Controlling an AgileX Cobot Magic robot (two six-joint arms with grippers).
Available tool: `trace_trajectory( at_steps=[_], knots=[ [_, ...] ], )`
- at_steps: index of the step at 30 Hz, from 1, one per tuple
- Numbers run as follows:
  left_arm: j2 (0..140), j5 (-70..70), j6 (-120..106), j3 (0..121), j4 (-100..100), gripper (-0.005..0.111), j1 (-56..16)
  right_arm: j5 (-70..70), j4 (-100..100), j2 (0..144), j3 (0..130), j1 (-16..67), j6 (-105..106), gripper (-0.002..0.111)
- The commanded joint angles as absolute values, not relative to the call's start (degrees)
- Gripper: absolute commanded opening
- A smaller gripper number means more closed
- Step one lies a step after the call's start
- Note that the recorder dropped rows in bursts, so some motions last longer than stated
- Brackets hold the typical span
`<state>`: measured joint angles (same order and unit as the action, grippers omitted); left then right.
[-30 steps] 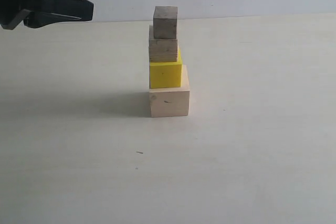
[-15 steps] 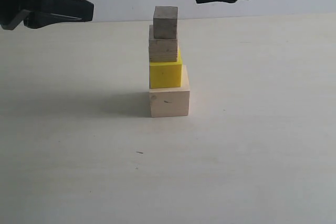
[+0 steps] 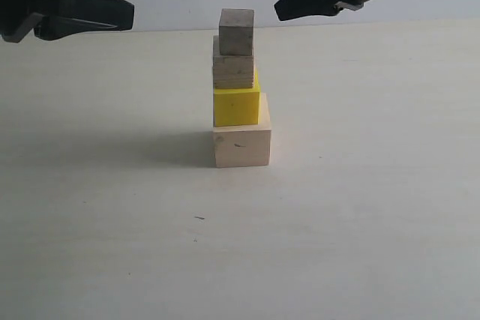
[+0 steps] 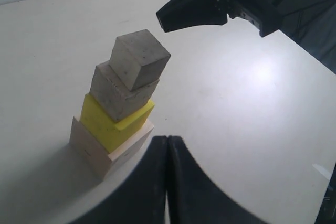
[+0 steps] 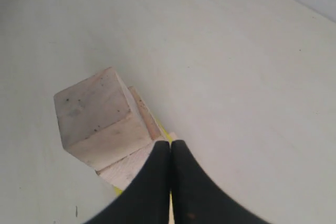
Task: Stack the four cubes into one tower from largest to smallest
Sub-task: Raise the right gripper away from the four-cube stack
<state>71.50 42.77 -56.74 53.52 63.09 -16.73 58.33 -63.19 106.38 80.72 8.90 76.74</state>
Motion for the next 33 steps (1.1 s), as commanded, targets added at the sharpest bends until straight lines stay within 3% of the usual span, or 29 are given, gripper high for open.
trace_trajectory(
  at_steps=[1,33],
  knots=[
    [71.1,42.1,-56.5,53.4,63.9,0.000,-16.6,58.0,-63.4,106.2,80.9,11.2,76.5,0.000],
    [71.1,41.2,-56.7,53.4,63.9,0.000,-16.6,59.8,-64.7,108.2,80.9,11.4,76.7,0.000]
  ],
)
